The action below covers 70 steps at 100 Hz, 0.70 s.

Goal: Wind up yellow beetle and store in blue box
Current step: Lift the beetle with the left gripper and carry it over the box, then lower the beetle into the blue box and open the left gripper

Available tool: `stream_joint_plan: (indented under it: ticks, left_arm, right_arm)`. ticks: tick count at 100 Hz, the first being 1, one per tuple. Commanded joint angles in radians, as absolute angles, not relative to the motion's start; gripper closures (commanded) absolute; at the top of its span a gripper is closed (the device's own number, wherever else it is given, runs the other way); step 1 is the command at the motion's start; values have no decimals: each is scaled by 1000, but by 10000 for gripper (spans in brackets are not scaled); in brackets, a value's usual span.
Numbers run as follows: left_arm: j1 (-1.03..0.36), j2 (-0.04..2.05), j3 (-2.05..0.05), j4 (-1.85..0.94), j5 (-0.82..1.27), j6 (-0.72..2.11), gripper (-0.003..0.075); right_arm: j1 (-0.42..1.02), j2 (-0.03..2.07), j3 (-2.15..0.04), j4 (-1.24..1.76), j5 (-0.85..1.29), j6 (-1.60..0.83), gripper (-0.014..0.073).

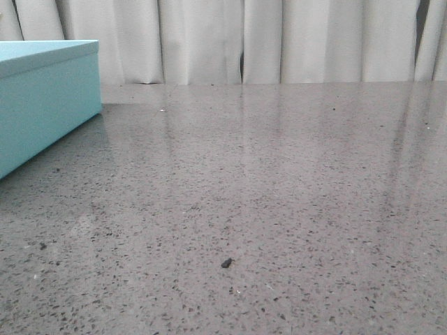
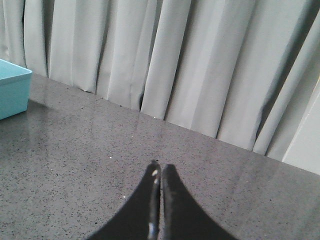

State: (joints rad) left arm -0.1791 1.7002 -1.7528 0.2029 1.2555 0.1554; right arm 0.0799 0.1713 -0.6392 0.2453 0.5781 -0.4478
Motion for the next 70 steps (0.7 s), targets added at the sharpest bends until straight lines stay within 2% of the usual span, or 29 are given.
stream_joint_plan:
  ticks: [1,34,70]
  left_arm:
    - [-136,1697,-1782,182,1271,143,625]
    - [-97,1819,-1780,128,1271,141,619]
    - [-97,1868,-1770,89,1273,126,541]
  right_arm:
    - [81,183,-658,258,492,-458,643]
    - [81,183,-658,258,492,-458,643]
    - [81,183,-658,258,492,-458,643]
